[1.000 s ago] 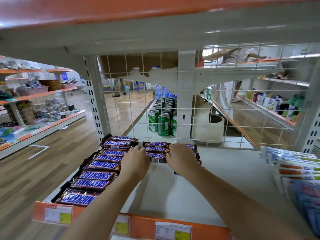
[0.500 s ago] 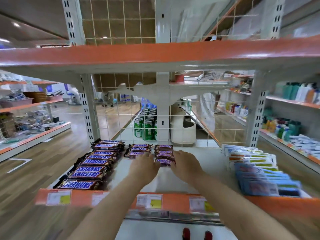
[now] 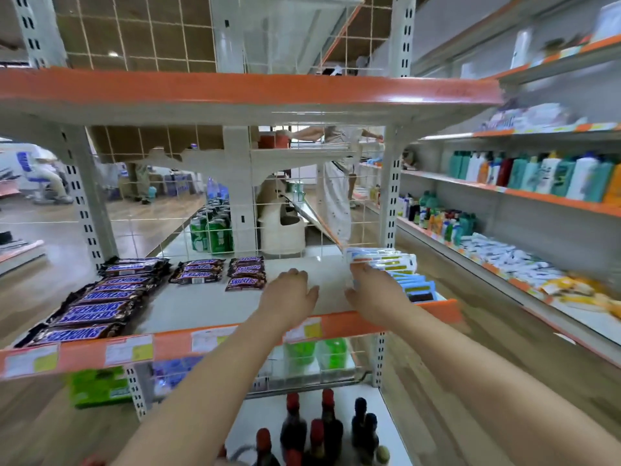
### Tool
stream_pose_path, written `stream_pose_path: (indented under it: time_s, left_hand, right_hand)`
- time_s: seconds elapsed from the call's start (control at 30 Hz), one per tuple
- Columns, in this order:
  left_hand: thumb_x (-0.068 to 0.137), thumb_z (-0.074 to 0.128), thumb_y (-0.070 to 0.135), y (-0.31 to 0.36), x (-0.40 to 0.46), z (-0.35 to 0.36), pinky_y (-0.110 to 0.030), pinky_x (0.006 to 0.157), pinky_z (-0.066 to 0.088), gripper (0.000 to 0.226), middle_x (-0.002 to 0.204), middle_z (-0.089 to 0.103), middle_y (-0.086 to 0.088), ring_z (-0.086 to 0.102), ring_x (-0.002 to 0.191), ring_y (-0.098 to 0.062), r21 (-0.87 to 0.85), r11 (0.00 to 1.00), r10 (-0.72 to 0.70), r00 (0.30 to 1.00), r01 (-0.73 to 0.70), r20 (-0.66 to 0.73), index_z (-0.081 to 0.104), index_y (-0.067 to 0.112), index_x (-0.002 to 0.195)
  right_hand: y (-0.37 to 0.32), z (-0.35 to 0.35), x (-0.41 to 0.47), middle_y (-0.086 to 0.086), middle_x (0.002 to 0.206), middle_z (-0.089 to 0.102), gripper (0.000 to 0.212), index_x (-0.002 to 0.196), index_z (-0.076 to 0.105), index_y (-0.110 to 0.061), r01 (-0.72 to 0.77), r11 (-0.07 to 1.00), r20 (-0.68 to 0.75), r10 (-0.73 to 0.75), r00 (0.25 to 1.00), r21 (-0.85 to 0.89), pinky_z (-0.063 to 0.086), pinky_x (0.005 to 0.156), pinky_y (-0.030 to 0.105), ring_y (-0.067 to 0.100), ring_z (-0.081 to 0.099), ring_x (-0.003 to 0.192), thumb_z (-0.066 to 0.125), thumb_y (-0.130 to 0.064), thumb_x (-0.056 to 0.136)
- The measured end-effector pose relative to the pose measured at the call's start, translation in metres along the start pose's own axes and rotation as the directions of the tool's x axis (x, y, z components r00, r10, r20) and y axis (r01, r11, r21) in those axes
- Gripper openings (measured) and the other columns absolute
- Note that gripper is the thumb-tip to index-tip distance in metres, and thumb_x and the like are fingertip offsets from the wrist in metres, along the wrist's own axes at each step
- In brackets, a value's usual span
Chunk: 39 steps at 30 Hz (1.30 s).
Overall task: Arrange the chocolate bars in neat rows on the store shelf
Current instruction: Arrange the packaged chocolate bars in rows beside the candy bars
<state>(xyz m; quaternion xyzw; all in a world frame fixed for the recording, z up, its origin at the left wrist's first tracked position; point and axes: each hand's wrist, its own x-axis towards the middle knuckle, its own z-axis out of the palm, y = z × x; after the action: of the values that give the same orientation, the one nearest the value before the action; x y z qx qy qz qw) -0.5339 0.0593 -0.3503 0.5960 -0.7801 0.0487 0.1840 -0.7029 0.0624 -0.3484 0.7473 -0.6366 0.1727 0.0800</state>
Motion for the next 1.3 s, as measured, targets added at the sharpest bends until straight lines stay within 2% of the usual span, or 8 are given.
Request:
stream_pose_path:
  time_s: [0.33,0.63,0.73,0.83,0.97,1.0,1.1,1.3]
  left_hand:
    - [0.096,0.039,0.030,0.067,0.000,0.029,-0.035,0.088,0.041,0.035,0.119,0.054,-0.016,0.050,0.112,-0.031,-0.097,0.992,0.085,0.994,-0.079,0.064,0.054,0.003,0.114]
    - [0.095,0.037,0.030,0.068,0.023,0.049,-0.031,0.075,0.039,0.028,0.109,0.056,-0.011,0.052,0.103,-0.026,-0.058,0.991,0.120,0.992,-0.118,0.038,0.054,0.009,0.103]
    - [0.096,0.037,0.025,0.068,0.034,0.047,-0.034,0.084,0.041,0.026,0.112,0.055,-0.010,0.051,0.108,-0.027,-0.037,0.995,0.094,0.994,-0.092,0.049,0.054,0.007,0.105]
    - [0.095,0.031,0.037,0.064,0.039,0.047,-0.030,0.090,0.039,0.042,0.123,0.053,-0.009,0.048,0.114,-0.024,-0.064,0.996,0.059,0.997,-0.056,0.059,0.051,0.008,0.117]
    - [0.072,0.004,0.059,0.061,0.043,0.043,-0.028,0.097,0.036,0.087,0.135,0.047,-0.009,0.043,0.124,-0.022,-0.069,0.997,0.029,0.994,-0.022,0.101,0.045,0.008,0.130]
    - [0.074,0.004,0.060,0.060,0.044,0.043,-0.028,0.098,0.036,0.087,0.136,0.046,-0.008,0.043,0.125,-0.021,-0.072,0.997,0.021,0.994,-0.013,0.103,0.045,0.009,0.131]
    - [0.097,0.027,0.042,0.059,0.049,0.045,-0.029,0.099,0.035,0.051,0.137,0.045,-0.008,0.042,0.126,-0.020,-0.073,0.997,-0.004,0.995,0.012,0.099,0.043,0.009,0.132]
    - [0.096,0.026,0.045,0.055,0.050,0.044,-0.027,0.100,0.034,0.053,0.138,0.044,-0.008,0.041,0.126,-0.020,-0.066,0.997,0.055,0.991,-0.048,0.119,0.042,0.009,0.133]
  right_hand:
    - [0.091,-0.015,-0.047,0.009,0.118,0.058,0.031,0.115,0.053,-0.011,-0.153,0.988,-0.015,0.153,0.988,-0.013,0.043,0.086,0.036,0.030,0.055,0.109,0.047,-0.031,0.092]
    - [0.133,-0.014,-0.047,0.006,0.124,0.055,0.038,0.125,0.052,-0.014,-0.130,0.990,0.022,0.129,0.991,0.056,0.042,0.093,0.035,0.026,0.051,0.116,0.050,-0.028,0.090]
    - [0.138,-0.010,-0.032,0.006,0.119,0.056,0.035,0.120,0.054,-0.011,-0.075,0.997,0.019,0.075,0.997,0.032,0.043,0.089,0.034,0.026,0.052,0.113,0.053,-0.030,0.090]
    - [0.138,-0.006,-0.018,0.007,0.114,0.057,0.035,0.114,0.057,-0.009,-0.025,1.000,0.040,0.024,0.999,0.016,0.043,0.084,0.033,0.027,0.053,0.109,0.055,-0.033,0.089]
    - [0.136,-0.002,-0.004,0.007,0.117,0.054,0.037,0.115,0.058,-0.012,0.013,0.999,0.103,-0.017,0.995,0.033,0.044,0.085,0.034,0.027,0.051,0.112,0.059,-0.036,0.087]
    - [0.137,0.000,-0.002,0.006,0.119,0.053,0.037,0.116,0.058,-0.014,0.035,0.999,0.120,-0.039,0.992,0.034,0.045,0.086,0.033,0.027,0.049,0.113,0.060,-0.036,0.086]
    - [0.139,0.005,0.001,0.005,0.123,0.050,0.040,0.121,0.056,-0.018,0.062,0.998,0.126,-0.061,0.990,-0.002,0.045,0.087,0.033,0.026,0.046,0.116,0.061,-0.035,0.085]
    - [0.141,0.011,0.005,0.000,0.120,0.050,0.036,0.114,0.059,-0.021,0.053,0.998,0.079,-0.055,0.995,0.030,0.049,0.084,0.033,0.021,0.050,0.114,0.066,-0.031,0.079]
